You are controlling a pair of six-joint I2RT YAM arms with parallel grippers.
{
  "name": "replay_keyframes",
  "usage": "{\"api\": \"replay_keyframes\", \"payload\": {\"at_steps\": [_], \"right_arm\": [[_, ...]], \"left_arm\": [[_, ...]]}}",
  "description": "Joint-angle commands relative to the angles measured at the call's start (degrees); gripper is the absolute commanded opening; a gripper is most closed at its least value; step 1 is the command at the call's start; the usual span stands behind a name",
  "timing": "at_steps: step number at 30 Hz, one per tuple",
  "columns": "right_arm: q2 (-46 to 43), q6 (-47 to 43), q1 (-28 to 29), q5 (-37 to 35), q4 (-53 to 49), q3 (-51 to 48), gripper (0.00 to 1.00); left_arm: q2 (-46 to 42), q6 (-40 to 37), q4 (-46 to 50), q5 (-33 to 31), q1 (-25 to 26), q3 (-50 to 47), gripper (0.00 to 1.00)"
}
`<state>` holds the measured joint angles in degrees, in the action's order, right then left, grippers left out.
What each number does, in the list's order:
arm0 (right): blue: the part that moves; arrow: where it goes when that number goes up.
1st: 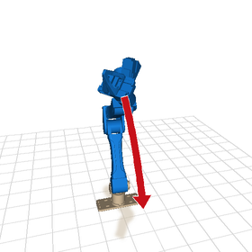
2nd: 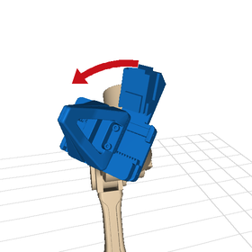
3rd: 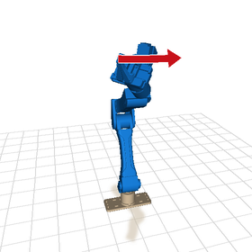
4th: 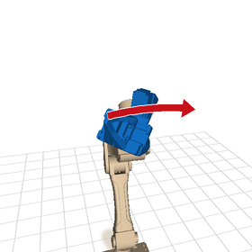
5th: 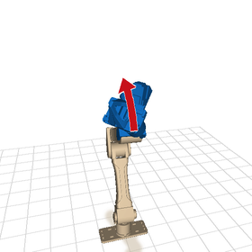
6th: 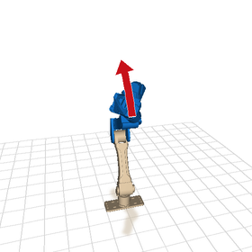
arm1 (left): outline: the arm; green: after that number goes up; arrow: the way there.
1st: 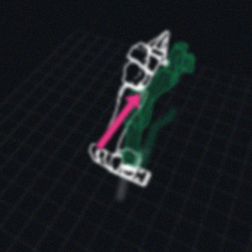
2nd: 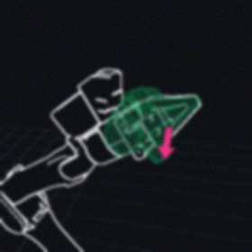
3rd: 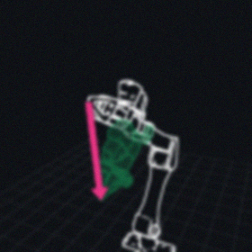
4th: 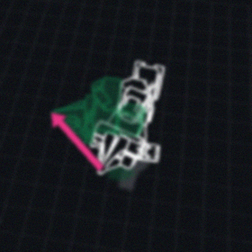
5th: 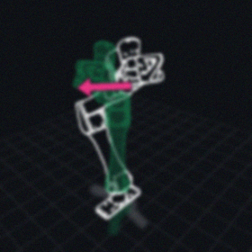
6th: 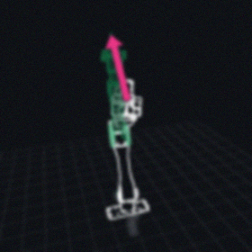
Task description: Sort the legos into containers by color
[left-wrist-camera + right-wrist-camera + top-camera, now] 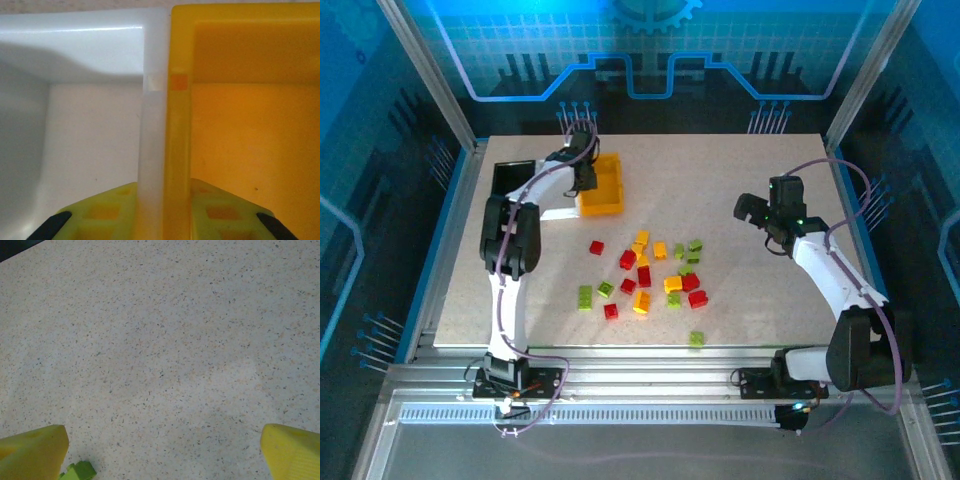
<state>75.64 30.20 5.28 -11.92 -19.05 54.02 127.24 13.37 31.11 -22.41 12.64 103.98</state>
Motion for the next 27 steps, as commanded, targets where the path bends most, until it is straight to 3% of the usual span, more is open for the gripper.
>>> {"api": "replay_keyframes", "payload": {"at_steps": [1,11,17,22,27], "right_arm": [[-1.50,1.36,-0.54,-0.48,-0.53,0.72,1.00],[-2.69,1.68,-0.89,0.32,-0.19,-0.68,1.00],[-3.63,2.06,-1.30,0.59,0.15,-1.89,1.00],[-3.74,2.80,-1.34,0.91,0.50,-2.65,1.00],[-3.82,3.20,-1.36,0.58,0.42,-3.21,1.00]], "left_arm": [[-1.26,4.40,5.62,3.21,4.63,3.55,0.00],[6.80,11.09,14.13,2.01,14.36,17.71,0.00],[13.48,15.31,23.20,-1.97,18.14,28.85,0.00],[14.09,23.88,26.07,-3.05,19.03,29.51,0.00],[14.70,26.62,26.30,-3.41,21.15,30.07,0.00]]}}
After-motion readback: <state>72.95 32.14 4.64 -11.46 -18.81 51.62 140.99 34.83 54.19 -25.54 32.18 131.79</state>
